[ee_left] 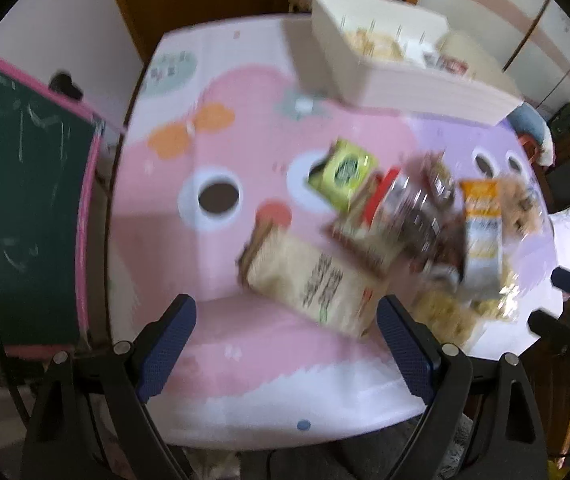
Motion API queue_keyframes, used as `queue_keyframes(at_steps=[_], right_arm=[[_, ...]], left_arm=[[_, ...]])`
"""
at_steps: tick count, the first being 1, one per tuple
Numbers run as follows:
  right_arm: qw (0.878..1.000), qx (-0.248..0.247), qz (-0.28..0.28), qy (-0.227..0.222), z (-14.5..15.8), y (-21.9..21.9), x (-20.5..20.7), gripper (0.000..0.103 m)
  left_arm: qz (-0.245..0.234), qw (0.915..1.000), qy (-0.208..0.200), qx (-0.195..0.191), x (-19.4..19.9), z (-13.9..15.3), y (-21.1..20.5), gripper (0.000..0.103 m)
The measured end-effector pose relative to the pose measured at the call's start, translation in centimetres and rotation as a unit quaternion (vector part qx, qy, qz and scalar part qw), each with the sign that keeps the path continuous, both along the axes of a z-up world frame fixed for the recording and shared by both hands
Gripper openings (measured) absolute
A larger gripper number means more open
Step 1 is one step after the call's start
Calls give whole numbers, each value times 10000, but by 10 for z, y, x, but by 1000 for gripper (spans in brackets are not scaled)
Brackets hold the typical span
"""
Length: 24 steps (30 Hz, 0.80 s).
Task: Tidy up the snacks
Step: 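Grasp the brown biscuit pack with the left tool while the right tool grasps the clear puffed-snack bag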
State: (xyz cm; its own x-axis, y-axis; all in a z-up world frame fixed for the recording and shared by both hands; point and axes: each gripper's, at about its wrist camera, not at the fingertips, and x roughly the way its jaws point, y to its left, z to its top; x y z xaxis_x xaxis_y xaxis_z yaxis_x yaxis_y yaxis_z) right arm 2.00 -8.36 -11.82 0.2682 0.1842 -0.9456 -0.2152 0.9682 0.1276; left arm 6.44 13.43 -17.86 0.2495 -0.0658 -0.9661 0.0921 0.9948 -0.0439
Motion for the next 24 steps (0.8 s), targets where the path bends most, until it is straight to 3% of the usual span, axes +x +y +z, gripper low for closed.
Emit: queue_keyframes(at_steps=[10,23,24], right_arm=[[9966,233,590,520,-60,30,-18,65],[9905,-499,1222,385,-98,66,-11,65],[9902,-503,1241,395,-99,66,-11,60]], left_arm=[[325,9983,468,-155,-6,-37,5,91],[994,9906,797,-495,13,-58,11,91],[1026,9903,798,-497,15,-59,10,91]])
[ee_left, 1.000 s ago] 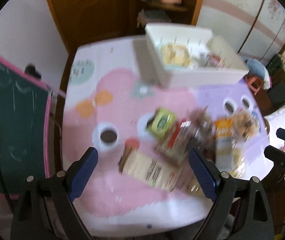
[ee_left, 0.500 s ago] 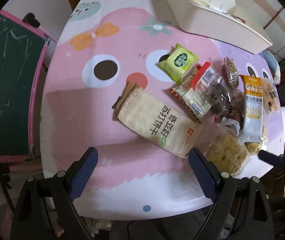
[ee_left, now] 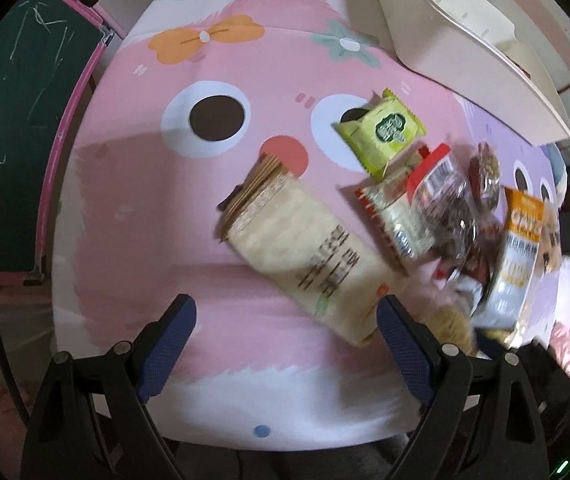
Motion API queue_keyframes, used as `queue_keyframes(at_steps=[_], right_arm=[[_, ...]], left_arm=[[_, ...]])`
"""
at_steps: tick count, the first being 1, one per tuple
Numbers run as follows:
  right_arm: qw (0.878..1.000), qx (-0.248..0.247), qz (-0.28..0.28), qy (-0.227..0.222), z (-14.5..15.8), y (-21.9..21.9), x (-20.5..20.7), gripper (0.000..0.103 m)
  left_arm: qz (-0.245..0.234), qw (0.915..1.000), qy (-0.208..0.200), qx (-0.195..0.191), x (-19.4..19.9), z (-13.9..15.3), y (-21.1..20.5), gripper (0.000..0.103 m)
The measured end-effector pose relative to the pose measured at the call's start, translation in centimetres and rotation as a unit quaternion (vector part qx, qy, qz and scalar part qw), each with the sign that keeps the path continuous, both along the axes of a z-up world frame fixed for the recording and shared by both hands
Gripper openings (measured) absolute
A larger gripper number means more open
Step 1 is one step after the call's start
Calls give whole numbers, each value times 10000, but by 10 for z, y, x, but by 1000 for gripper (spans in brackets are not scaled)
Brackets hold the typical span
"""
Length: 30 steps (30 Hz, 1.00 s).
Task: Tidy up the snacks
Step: 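Grasp the brown biscuit pack with the left tool while the right tool grasps the clear puffed-snack bag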
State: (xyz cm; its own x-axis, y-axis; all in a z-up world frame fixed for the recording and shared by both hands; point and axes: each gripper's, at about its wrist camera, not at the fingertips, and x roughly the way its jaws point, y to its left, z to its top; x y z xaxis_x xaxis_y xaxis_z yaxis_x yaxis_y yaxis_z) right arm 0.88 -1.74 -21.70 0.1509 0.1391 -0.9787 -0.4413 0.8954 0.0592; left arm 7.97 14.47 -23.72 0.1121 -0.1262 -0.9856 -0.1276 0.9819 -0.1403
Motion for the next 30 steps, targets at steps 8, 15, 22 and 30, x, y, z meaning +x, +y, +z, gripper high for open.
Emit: queue_keyframes(at_steps=[8,15,22,30], right_arm=[[9990,323,-277,131,6,-21,-5,55],[9968,655,-404,202,15,-36,-4,55],[9961,795,-338,199,24,-41,-5,54],[9958,882,-183,182,32,-41,-7,54]], left_arm=[[402,9985,203,298,24,-17,-18,91],[1004,9930,530,322,39,-33,-15,91],[1431,9859,758,423,51,-45,-10,92],[1647,9817,892,333,43,-50,1,78]])
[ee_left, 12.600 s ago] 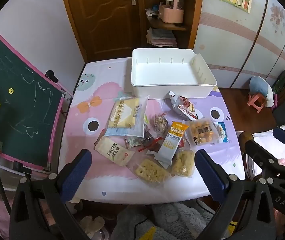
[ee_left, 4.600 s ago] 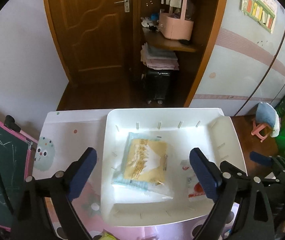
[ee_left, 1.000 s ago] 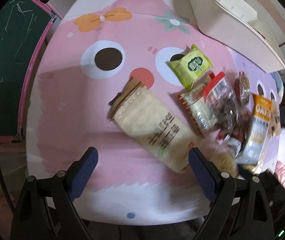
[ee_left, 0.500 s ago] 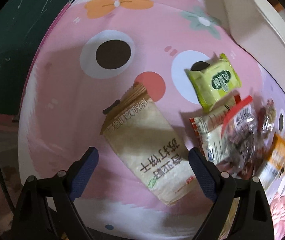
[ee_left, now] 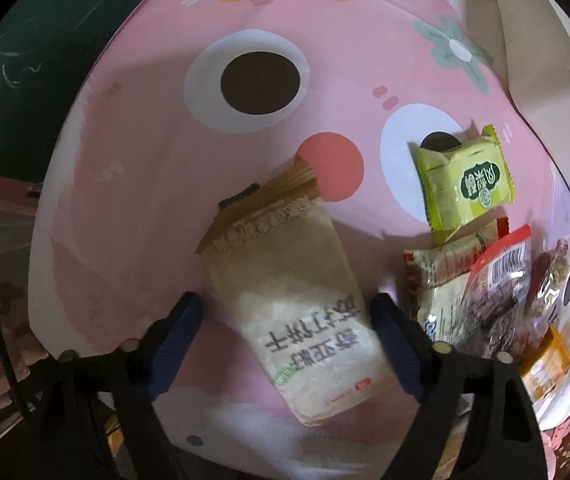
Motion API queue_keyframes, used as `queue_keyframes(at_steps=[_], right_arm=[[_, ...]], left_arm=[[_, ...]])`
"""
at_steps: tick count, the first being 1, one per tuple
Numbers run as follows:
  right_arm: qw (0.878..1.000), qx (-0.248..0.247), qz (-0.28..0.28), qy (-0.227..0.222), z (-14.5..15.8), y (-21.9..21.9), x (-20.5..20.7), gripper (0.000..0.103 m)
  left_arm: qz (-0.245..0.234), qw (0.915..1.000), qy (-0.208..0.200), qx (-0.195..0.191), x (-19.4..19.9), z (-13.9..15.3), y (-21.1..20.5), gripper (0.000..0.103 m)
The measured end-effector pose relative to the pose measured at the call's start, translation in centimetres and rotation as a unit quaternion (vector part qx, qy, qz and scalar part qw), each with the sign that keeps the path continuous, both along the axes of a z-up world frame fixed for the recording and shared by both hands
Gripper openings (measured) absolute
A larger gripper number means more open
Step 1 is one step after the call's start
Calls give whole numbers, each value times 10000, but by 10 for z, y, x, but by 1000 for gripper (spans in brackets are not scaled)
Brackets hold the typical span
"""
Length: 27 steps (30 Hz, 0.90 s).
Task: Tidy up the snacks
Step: 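Grasp the brown biscuit pack with the left tool while the right tool grasps the clear puffed-snack bag, then carry both packs into the white basket and open both tools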
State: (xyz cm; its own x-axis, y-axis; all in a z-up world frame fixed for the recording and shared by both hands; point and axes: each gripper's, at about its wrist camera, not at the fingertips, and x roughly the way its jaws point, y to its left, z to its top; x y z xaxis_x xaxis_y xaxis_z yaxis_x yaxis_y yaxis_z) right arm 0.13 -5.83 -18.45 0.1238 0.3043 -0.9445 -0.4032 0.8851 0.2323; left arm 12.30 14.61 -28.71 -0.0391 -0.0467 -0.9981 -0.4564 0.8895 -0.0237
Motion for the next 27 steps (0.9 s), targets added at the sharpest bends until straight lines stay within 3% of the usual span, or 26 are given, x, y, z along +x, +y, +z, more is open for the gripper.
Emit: queue_keyframes(at_steps=[3,4,13,19,27], right_arm=[[10000,47,48,-28,2,2,5,54],[10000,67,60,-31,3,3,6,54],[9997,176,5,-140,19,11,20,54],[9992,228,-181,-285,39,8,31,54],[9948,265,-581,-788,87,-16,58,54]], left_arm=[[-152,9999,-42,9,-8,5,2,59],[-242,9997,-69,-21,-10,5,2,57],[-920,9949,-398,-57,-51,26,1,56],[-1357,9863,-938,21,-51,75,-2,56],[-2028,9605,-1901,100,-17,162,-32,56]])
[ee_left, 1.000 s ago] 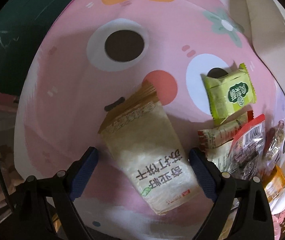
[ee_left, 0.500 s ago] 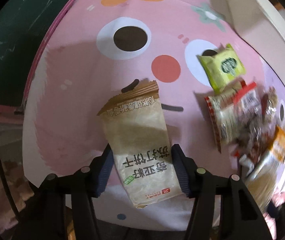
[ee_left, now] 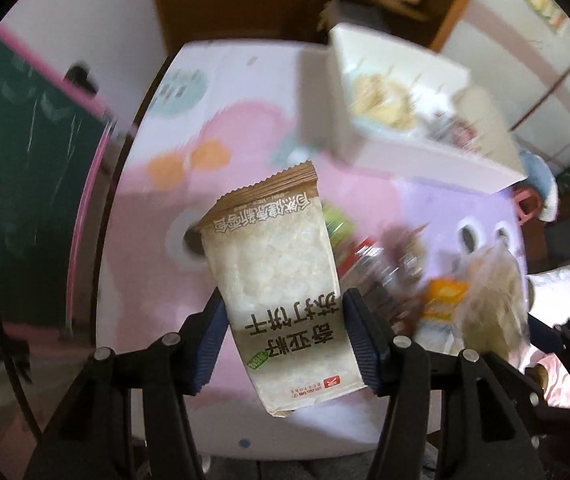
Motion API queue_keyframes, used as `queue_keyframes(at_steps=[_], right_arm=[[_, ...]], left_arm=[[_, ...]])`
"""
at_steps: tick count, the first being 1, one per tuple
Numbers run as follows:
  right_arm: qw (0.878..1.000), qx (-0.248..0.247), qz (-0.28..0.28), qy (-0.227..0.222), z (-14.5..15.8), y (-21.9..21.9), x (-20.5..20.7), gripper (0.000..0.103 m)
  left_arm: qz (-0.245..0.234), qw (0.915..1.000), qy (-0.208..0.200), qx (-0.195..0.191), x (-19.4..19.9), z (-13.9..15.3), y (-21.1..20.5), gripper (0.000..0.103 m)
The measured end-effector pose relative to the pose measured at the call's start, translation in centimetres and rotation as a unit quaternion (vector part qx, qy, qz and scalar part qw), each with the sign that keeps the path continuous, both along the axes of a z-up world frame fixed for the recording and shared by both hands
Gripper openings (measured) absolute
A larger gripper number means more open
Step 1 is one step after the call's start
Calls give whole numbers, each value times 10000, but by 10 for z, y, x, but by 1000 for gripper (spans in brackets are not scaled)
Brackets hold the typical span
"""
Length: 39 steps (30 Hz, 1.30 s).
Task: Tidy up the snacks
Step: 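Carry both packs into the white basket and open both tools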
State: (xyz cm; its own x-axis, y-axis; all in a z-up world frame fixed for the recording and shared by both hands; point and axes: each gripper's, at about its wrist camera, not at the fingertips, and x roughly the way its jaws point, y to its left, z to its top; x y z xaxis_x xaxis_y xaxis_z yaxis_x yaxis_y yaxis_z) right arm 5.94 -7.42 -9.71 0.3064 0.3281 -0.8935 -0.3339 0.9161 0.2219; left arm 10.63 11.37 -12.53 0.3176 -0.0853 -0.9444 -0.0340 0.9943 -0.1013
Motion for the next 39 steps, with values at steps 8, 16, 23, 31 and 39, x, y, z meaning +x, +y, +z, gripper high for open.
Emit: queue_keyframes(at_steps=[8,16,23,31,39], right_arm=[[9966,-62,-573,-591,56,-50,57,54],[9897,-186,-1087,-913,92,-97,137,54],[9869,-301,-1305,-895,89,-120,202,54],[9891,-472,-1266,-580,60,-124,249,54],[9888,-620,-1314,-349,37,-119,273,55]], left_arm=[[-557,9962,-667,-74,65,55,-65,56],[-774,9913,-1050,152,140,82,-118,56],[-757,9912,-1019,367,199,75,-149,56],[-734,9919,-834,620,235,50,-163,56],[-680,9931,-640,705,251,29,-163,56]])
